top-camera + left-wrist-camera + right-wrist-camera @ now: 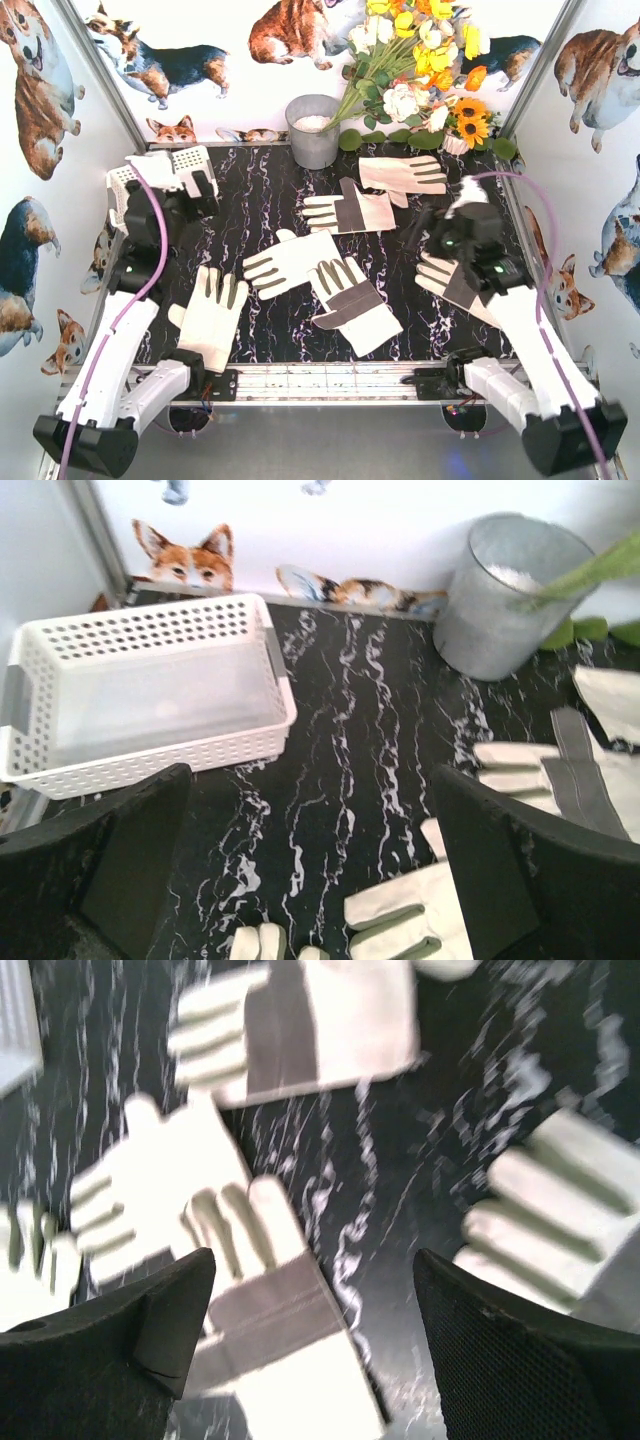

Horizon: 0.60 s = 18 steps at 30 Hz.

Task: Put the gloves into the storage basket
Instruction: Pick up the glove from the center of the board.

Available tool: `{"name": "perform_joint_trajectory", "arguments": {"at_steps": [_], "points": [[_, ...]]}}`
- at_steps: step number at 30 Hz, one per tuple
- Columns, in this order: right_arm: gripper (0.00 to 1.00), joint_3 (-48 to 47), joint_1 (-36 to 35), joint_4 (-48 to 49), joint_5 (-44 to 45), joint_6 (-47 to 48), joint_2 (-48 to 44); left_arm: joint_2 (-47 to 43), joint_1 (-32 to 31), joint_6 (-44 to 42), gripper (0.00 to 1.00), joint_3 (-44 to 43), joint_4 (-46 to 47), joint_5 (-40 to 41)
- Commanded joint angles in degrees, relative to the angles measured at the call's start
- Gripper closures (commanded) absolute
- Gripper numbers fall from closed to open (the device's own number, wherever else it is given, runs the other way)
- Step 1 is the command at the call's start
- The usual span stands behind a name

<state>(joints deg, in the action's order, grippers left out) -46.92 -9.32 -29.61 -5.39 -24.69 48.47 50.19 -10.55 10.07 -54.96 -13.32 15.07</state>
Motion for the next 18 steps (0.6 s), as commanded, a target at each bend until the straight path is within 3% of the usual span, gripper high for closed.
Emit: {"name": "perform_joint_trajectory", "arguments": {"at_steps": [1, 5, 11, 13, 18], "points": [[0.20, -3.06, -7.44, -6.76, -4.77, -2.66, 5.81, 3.29, -0.22, -1.47, 0.00, 0.98, -5.13, -8.26], [0.29, -0.25, -11.85, -4.49, -6.55, -4.76, 10.37, 2.81, -0.24, 6.66, 0.00, 5.38, -3.33, -12.81], [0.40, 2.60, -15.13, -3.23, -9.74, -6.89, 17.83, -0.28, -2.01, 24.73, 0.02, 19.18, 4.11, -31.92], [0.44, 3.81, -15.49, -2.59, -10.09, -7.27, 19.43, -0.55, -5.50, 30.28, 0.06, 23.30, 7.42, -35.12], [0.45, 4.85, -15.55, -1.94, -10.87, -6.47, 22.39, -0.75, -17.31, 37.41, 0.12, 28.29, 8.36, -32.33]]}}
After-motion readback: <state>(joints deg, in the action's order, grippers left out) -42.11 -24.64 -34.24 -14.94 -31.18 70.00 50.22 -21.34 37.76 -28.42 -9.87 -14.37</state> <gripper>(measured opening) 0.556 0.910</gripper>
